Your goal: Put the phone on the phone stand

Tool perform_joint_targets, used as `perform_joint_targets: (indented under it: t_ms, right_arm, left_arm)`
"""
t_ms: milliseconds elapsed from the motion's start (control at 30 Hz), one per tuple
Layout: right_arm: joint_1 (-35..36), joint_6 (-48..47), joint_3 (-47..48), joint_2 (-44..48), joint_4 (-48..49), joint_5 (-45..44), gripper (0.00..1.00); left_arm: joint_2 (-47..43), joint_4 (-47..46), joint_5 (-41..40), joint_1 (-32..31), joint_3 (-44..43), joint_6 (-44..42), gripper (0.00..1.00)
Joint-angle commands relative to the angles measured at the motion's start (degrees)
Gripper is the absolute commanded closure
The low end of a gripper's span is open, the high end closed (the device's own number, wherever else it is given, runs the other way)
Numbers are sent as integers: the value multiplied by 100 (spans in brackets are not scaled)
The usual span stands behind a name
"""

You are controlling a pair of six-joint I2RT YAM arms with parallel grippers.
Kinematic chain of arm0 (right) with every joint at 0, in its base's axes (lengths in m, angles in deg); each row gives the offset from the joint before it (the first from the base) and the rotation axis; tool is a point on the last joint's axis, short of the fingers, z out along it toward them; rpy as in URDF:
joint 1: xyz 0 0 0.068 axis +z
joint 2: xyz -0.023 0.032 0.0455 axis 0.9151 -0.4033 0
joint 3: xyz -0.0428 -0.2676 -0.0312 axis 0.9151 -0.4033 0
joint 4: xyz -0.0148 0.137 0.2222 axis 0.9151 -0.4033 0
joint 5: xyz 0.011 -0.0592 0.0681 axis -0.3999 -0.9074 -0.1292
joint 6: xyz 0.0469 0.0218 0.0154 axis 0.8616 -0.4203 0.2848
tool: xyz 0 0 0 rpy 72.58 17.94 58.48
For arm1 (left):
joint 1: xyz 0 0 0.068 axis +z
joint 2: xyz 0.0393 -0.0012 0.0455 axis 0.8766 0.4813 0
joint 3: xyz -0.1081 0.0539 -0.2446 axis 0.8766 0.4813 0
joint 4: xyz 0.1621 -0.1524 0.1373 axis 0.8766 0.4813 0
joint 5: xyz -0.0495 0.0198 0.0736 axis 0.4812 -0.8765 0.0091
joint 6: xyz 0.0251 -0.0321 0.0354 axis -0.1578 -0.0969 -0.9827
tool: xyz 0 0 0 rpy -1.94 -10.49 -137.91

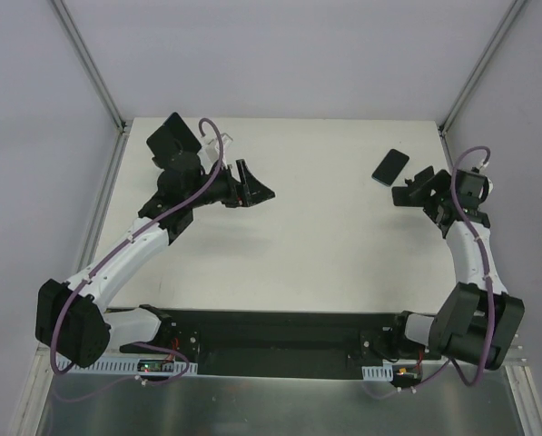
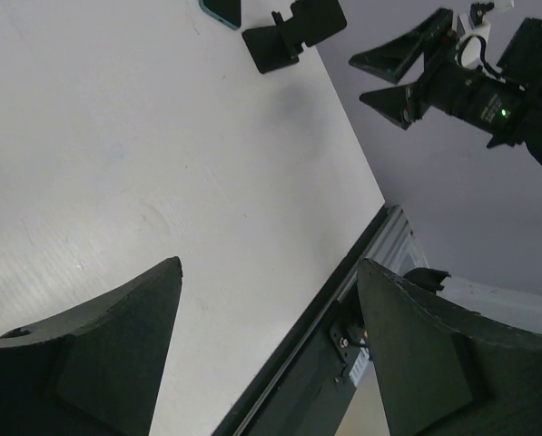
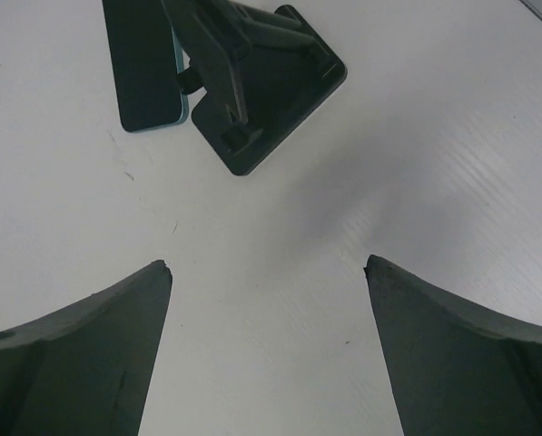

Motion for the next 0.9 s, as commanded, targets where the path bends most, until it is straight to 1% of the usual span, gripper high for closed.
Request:
perform_joint_targets:
  t_ms: [0,67,100,133,233,300,400,433,500,633,700,767,867]
  right_arm:
    - [-307,-47,484,-667,668,690,9]
    - [-368,-13,554,-1010,1089,1039,10]
    - [-377,5,607,-1150,1127,1094,12]
    - [-377,-38,660,-1404,1197,1155,19]
    - [-386,-117,678,-1861,1722,1323,28]
    - [-395,-92,730,-2082,1970,1340,30]
    - [-413,-82,731,-2338,2347,1253,37]
    - [-421,-91,748,-2469,2453,1209,44]
    - [-439,-144,853,-2619,2463,1130,48]
    - [-562,-127,977,-2953,2427,1033,50]
    - [-580,-144,985,-2997,2568,1085,52]
    - [-597,-188,950,-3015,2751,1164,58]
    - [-624,-302,941,-3050,3024,1339,59]
  left_arm:
    - [-373,-331,356,-173,261,225,23]
    - [-460,-464,383,-243,306,225,23]
    - [-470,-464,391,-269,306,225,23]
    - [-487,-472,400,-278,306,243,24]
    - [-505,-569,444,-305,429,497,24]
    - [-514,-867,611,-296,534,699,25]
    - [-461,-973,629,-296,570,761,25]
    - [-444,-965,646,-296,570,779,24]
    - [-338,-982,690,-287,561,814,23]
    - [-171,-991,716,-296,561,823,23]
    - [-66,-991,778,-296,517,902,24]
    - [5,-1017,945,-296,473,972,24]
    - [-4,-1026,937,-296,447,824,24]
